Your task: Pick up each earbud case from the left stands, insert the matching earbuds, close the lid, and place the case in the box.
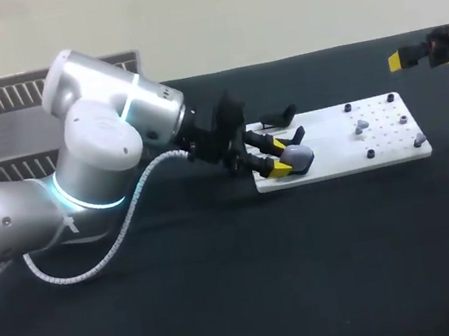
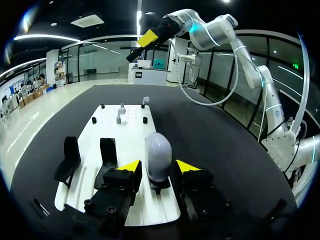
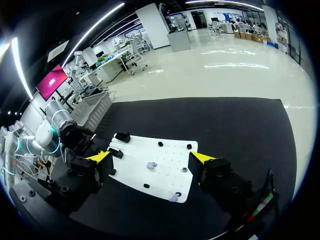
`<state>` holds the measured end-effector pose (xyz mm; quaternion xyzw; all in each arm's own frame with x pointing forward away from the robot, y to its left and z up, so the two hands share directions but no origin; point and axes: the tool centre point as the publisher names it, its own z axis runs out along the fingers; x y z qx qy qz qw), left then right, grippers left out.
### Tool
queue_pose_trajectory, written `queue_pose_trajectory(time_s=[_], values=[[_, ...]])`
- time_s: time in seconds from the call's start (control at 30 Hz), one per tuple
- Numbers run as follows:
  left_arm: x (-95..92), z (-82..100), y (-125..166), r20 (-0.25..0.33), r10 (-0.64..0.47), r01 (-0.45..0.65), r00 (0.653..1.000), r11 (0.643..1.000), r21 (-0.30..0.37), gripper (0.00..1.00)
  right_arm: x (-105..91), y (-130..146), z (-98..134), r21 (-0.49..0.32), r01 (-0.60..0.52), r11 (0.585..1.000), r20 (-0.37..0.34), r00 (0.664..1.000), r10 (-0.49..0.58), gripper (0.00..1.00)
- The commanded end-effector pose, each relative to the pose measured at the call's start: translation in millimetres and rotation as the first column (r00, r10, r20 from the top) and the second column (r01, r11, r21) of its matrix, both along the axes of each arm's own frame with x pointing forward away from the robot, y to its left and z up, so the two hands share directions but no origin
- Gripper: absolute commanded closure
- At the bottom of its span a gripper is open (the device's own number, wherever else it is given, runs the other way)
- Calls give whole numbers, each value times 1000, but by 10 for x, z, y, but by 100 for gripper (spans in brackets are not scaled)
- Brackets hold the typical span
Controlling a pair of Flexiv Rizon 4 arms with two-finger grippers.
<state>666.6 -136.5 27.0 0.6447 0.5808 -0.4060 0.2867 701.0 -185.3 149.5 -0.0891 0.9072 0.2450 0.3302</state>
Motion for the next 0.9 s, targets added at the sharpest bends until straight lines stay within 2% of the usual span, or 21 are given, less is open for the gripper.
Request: queue_pose_trajectory(time_s=[0.03,0.63,0.67,0.73,0.8,0.83,0.87,0.9], values=[[6,-14,-5,0,2,-2,1000,1000,-2,53,-4,-1,1,0,0,1000,0,1000,0,0],[-20,-10,-34,1,-11,11,1000,1000,-9,54,-4,-1,1,0,0,1000,0,1000,0,0],[-20,-10,-38,2,-12,12,1000,1000,-9,57,-4,-1,1,0,0,1000,0,1000,0,0],[-19,-9,-47,5,-13,13,1000,1000,-8,73,-4,-1,1,0,0,1000,0,1000,0,0],[-18,-7,-53,7,-15,15,1000,1000,-9,79,-4,-1,1,0,0,1000,0,1000,0,0],[-17,-6,-56,8,-17,17,1000,1000,-10,93,-4,-1,1,0,0,1000,0,1000,0,0],[-17,-3,-58,9,-17,18,1000,1000,-10,100,-4,-1,1,0,0,1000,0,1000,0,0],[-18,-2,-59,11,-19,19,1000,1000,-11,100,-4,-1,1,0,0,1000,0,1000,0,0]])
